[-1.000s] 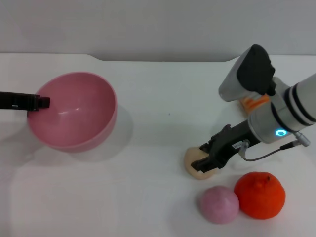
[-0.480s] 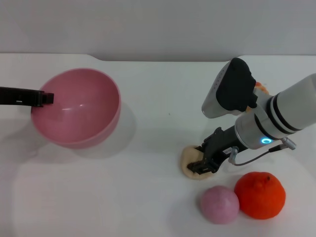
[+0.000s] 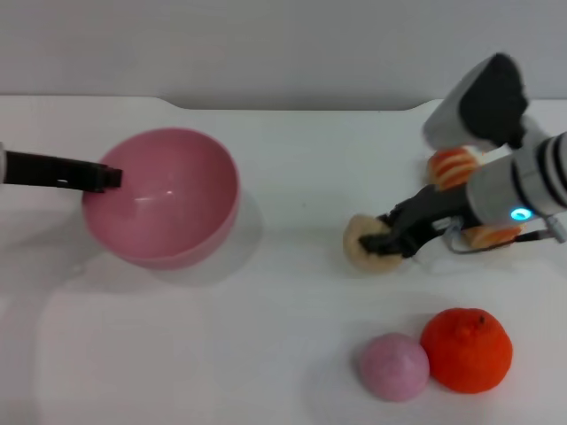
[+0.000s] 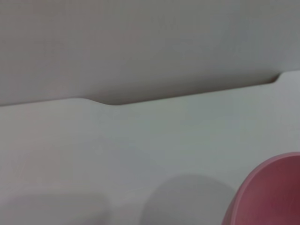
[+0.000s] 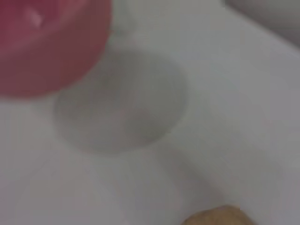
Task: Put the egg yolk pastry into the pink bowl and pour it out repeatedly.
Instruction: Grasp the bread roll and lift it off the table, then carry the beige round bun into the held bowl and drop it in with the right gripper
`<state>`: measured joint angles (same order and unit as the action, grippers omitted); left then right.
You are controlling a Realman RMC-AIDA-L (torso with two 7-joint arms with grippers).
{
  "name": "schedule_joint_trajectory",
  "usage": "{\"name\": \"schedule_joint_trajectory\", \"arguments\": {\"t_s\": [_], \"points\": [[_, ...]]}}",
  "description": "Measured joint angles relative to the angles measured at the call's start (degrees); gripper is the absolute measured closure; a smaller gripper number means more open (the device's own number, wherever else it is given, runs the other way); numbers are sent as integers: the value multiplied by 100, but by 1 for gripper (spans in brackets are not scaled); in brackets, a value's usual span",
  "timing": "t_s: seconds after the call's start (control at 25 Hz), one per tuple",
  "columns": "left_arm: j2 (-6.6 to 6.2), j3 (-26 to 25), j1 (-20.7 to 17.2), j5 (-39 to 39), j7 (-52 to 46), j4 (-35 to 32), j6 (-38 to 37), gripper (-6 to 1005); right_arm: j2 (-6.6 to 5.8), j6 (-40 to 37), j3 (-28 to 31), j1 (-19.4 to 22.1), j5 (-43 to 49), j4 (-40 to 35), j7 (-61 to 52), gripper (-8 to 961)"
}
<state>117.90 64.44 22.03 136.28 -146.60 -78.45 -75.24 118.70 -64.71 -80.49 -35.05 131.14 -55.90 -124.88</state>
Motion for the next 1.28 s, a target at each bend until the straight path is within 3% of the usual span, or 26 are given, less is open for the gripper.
{"name": "schedule_joint_trajectory", "arguments": {"t_s": [0.28, 0.6, 0.8, 1.04, 1.16, 1.28], "points": [[-10, 519, 551, 8, 0, 737, 244, 998, -15, -275, 566, 356, -73, -1132, 22, 615], [35, 1257, 1137, 1, -77, 1275, 598, 998, -7, -644, 504, 404, -1001, -2366, 385, 651], [67, 1699, 1299, -70, -226, 1290, 806, 998, -6, -746, 17, 129, -1069, -2304, 462, 696], [67, 1877, 1350, -277, -272, 1250, 877, 999, -7, -724, -531, -162, -1011, -1854, 525, 736], [62, 1886, 1359, -337, -268, 1243, 897, 999, 8, -681, -641, -183, -944, -1821, 529, 715], [53, 1875, 1326, -368, -273, 1237, 971, 999, 18, -678, -653, -96, -938, -1937, 519, 565]]}}
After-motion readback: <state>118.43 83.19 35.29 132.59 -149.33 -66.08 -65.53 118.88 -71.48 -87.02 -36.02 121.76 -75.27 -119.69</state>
